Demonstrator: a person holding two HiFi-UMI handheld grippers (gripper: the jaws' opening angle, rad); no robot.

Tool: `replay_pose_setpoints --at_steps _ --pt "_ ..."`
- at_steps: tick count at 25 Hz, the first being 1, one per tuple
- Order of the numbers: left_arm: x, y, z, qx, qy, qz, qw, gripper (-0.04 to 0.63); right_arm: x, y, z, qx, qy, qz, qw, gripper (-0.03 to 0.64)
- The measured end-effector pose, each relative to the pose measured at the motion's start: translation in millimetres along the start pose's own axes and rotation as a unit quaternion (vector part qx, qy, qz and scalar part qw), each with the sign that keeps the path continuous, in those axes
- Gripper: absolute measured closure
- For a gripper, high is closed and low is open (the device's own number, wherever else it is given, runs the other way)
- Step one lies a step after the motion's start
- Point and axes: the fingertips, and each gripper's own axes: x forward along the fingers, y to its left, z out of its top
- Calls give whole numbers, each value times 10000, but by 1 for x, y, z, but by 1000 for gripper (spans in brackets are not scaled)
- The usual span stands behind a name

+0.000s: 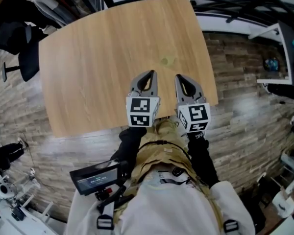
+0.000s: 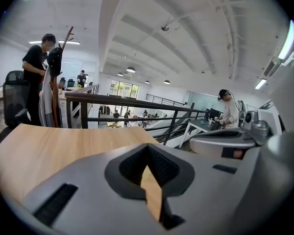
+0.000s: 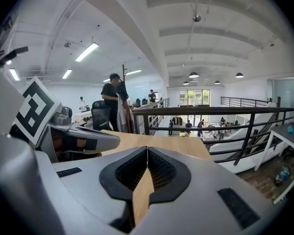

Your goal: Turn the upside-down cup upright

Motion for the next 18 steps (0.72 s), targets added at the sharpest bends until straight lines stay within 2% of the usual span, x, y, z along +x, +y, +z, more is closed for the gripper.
replay_pose_setpoints --at_steps 6,16,18 --pt "29 12 -25 -92 277 281 9992 595 29 -12 -37 -59 423 318 9986 594" --pt "72 35 -72 -353 777 601 9945 595 77 -32 -90 -78 955 597 9936 589" --pt "79 39 -80 -388 893 626 9933 595 86 -33 -98 -90 1035 644 9925 563"
